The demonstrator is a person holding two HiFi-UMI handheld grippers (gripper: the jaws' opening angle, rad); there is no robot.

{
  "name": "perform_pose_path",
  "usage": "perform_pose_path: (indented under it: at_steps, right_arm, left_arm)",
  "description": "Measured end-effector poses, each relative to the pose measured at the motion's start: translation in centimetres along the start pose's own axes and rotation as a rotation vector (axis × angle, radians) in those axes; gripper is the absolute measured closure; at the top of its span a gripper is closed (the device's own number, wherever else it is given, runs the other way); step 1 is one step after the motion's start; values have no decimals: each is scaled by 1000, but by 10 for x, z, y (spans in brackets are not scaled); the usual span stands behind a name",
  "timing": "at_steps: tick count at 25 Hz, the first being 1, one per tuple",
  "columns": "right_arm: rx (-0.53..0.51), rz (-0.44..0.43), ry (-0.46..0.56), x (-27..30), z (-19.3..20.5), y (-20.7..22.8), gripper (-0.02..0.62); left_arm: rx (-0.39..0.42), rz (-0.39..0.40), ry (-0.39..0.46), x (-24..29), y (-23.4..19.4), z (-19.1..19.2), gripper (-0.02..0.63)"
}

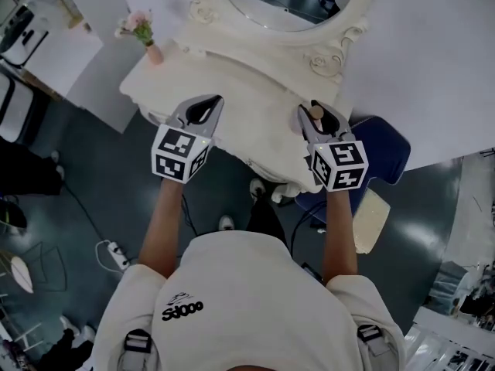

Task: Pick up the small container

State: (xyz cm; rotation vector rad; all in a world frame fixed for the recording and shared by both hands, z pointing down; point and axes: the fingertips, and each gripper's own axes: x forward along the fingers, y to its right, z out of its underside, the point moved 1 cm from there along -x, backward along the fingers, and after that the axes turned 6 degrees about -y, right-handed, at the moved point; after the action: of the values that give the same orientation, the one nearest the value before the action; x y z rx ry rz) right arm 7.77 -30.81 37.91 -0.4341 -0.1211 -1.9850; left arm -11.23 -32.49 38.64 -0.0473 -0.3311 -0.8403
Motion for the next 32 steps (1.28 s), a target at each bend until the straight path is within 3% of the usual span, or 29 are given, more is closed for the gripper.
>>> perform_pose_path:
  at_steps: [11, 32]
  right_arm:
    - [-21, 52, 90, -65, -30, -47, 471]
    - [-9, 52, 61, -65, -20, -55, 472]
  left_arm:
    - [73, 44, 64, -42, 20, -23, 586]
    - [62, 71, 59, -45, 21, -14, 586]
